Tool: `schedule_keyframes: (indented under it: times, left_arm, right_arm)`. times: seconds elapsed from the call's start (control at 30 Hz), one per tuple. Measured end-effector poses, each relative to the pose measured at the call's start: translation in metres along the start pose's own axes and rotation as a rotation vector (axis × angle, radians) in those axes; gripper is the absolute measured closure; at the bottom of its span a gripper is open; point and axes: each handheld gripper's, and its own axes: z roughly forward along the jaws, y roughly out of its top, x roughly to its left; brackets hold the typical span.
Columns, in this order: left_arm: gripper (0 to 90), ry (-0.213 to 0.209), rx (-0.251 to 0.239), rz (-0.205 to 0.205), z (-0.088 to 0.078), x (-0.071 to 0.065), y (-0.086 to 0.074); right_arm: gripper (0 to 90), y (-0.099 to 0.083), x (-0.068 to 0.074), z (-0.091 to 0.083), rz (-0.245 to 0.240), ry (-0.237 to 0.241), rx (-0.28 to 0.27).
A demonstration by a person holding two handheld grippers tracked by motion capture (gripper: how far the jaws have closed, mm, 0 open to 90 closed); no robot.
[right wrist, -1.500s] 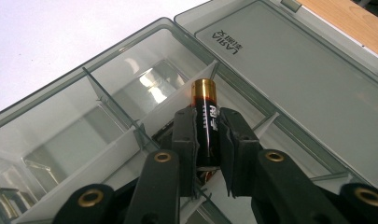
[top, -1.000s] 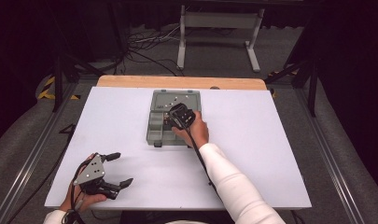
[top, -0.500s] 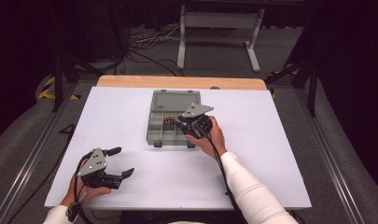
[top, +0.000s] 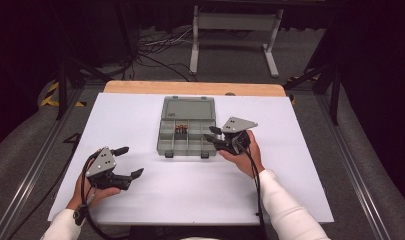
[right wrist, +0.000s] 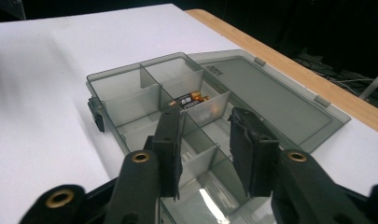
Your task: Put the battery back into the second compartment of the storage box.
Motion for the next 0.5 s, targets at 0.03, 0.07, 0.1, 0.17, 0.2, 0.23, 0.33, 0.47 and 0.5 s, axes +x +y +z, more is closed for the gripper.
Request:
schedule_keyframes:
  times: [0.03, 0.07, 0.1, 0.17, 0.2, 0.23, 0.33, 0.47, 0.5]
  left_arm:
    - [13.3, 0.004, -0.002, -0.002, 0.0, 0.002, 0.001]
    - [13.0, 0.004, -0.003, -0.003, 0.001, 0.004, 0.002]
    - [12.6, 0.007, -0.003, -0.005, 0.002, 0.005, 0.003]
    - [11.5, 0.01, -0.008, -0.009, 0.004, 0.009, 0.005]
    - [10.4, 0.015, -0.006, -0.004, 0.005, 0.011, 0.007]
    - [9.9, 0.02, -0.008, -0.001, 0.007, 0.013, 0.008]
    - [8.7, 0.02, -0.01, -0.001, 0.011, 0.018, 0.012]
    - [6.3, 0.026, 0.003, 0.018, 0.019, 0.024, 0.019]
    - [6.2, 0.025, 0.003, 0.014, 0.021, 0.026, 0.021]
  right_arm:
    - [61.6, -0.002, -0.002, -0.004, 0.0, -0.006, -0.001]
    - [59.2, -0.004, -0.003, -0.006, -0.004, -0.008, 0.001]
    - [57.7, -0.005, -0.003, -0.008, -0.007, -0.013, -0.001]
    - [50.7, -0.008, -0.005, -0.012, -0.016, -0.025, 0.001]
    - [46.4, -0.009, -0.007, -0.014, -0.019, -0.034, 0.003]
    - [43.7, -0.011, -0.009, -0.016, -0.024, -0.038, 0.003]
    - [32.7, -0.016, -0.015, -0.022, -0.019, -0.04, 0.009]
    - [17.7, -0.026, -0.023, -0.025, -0.035, -0.054, 0.051]
    - [15.9, -0.029, -0.025, -0.027, -0.043, -0.067, 0.045]
